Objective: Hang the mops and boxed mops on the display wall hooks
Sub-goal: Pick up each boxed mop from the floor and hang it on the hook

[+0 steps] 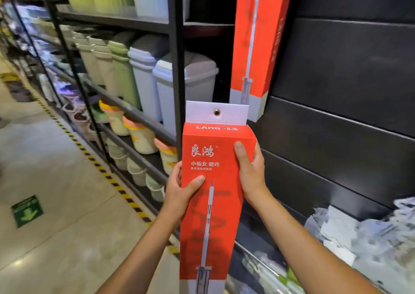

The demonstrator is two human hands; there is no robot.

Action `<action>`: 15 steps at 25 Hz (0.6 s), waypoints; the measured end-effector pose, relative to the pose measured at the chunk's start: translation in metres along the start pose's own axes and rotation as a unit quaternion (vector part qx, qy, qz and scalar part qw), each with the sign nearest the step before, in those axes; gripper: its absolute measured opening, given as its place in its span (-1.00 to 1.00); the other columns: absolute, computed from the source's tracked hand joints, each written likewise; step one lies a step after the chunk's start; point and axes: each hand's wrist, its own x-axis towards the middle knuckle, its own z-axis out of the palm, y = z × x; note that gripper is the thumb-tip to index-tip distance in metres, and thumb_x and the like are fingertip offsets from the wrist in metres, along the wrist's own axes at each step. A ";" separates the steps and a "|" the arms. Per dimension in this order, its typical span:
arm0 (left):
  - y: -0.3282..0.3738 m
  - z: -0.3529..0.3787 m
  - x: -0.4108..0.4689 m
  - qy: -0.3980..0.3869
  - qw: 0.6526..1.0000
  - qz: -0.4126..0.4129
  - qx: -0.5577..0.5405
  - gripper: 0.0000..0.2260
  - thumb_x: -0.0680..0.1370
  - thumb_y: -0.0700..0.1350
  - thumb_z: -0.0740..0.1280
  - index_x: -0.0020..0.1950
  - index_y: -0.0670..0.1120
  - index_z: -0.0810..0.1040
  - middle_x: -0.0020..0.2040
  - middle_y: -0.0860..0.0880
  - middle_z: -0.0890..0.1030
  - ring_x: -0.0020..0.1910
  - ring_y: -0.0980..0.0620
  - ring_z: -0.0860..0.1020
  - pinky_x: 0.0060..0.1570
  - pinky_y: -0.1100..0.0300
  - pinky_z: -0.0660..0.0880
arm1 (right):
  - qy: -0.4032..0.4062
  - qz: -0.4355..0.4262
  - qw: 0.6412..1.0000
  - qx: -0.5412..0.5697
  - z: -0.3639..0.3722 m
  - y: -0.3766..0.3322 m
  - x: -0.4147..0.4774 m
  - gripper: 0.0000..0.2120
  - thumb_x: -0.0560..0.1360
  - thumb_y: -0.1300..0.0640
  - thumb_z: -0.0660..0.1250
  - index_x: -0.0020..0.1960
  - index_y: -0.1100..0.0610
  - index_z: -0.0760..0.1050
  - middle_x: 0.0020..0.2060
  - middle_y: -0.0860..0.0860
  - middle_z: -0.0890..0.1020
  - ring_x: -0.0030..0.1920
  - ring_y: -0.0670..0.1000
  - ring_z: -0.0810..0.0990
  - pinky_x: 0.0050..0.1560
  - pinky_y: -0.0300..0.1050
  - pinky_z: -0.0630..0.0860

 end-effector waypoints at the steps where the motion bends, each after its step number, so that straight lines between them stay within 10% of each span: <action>1: 0.004 0.008 0.022 -0.019 1.000 0.004 -0.007 -0.33 0.30 0.10 0.60 0.34 -0.07 0.53 0.19 -0.14 0.72 0.19 -0.19 0.69 0.24 -0.18 0.60 | 0.011 -0.011 1.000 -0.007 -0.001 -0.003 0.018 -0.34 0.46 -0.26 0.42 0.46 0.04 0.46 0.26 0.03 0.68 0.27 0.05 0.66 0.35 0.17 0.55; 15: 0.134 0.081 0.282 -0.254 0.959 0.051 -0.115 -0.36 0.36 0.13 0.58 0.36 -0.10 0.55 0.19 -0.18 0.72 0.14 -0.24 0.71 0.18 -0.17 0.63 | 0.117 -0.163 0.972 -0.120 0.056 -0.099 0.241 -0.54 0.57 -0.24 0.36 0.36 -0.01 0.52 0.19 -0.03 0.71 0.21 0.00 0.69 0.30 0.19 0.59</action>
